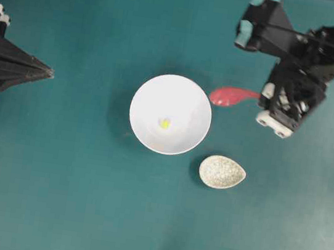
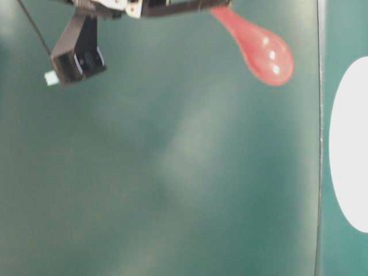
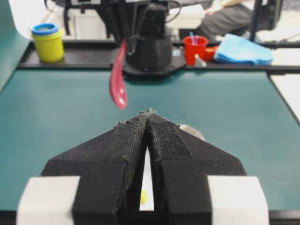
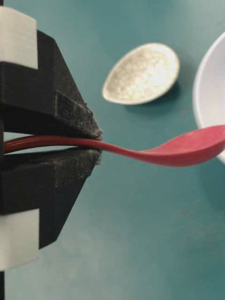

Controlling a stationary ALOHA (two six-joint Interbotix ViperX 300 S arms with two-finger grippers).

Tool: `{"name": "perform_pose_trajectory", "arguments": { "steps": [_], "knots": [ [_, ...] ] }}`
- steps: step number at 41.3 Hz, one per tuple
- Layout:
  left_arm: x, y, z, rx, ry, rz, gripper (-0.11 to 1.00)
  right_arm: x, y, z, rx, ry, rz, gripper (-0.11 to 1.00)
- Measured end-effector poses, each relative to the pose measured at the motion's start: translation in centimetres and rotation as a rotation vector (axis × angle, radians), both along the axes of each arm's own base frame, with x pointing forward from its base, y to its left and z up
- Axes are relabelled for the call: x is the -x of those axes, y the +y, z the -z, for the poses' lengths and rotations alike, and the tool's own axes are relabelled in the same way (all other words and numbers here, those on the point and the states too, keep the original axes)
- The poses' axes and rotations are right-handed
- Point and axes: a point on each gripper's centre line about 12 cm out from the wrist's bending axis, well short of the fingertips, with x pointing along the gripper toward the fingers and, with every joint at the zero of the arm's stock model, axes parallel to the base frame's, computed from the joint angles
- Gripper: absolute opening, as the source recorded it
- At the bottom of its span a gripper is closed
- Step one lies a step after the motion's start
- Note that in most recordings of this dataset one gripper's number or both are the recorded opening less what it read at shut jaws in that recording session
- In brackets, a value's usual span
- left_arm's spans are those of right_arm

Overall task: Scoop the yellow hexagonal prism block from the bowl with a spoon using the right arm.
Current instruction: 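Lift the spoon out and set it back on the spoon rest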

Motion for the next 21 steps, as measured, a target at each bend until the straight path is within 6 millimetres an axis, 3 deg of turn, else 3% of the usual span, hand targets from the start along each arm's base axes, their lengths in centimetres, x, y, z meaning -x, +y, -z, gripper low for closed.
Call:
{"name": "perform_pose_trajectory", "arguments": {
  "steps": [10, 21],
  "knots": [
    [0.0, 0.0, 0.0, 0.000, 0.000, 0.000, 0.00, 1.1, 3.3, 0.1, -0.027, -0.012, -0.028, 0.13],
    [0.0, 0.0, 0.0, 0.000, 0.000, 0.000, 0.00, 1.2, 6.7, 2.2, -0.073, -0.038, -0.013, 0.13]
  ]
}}
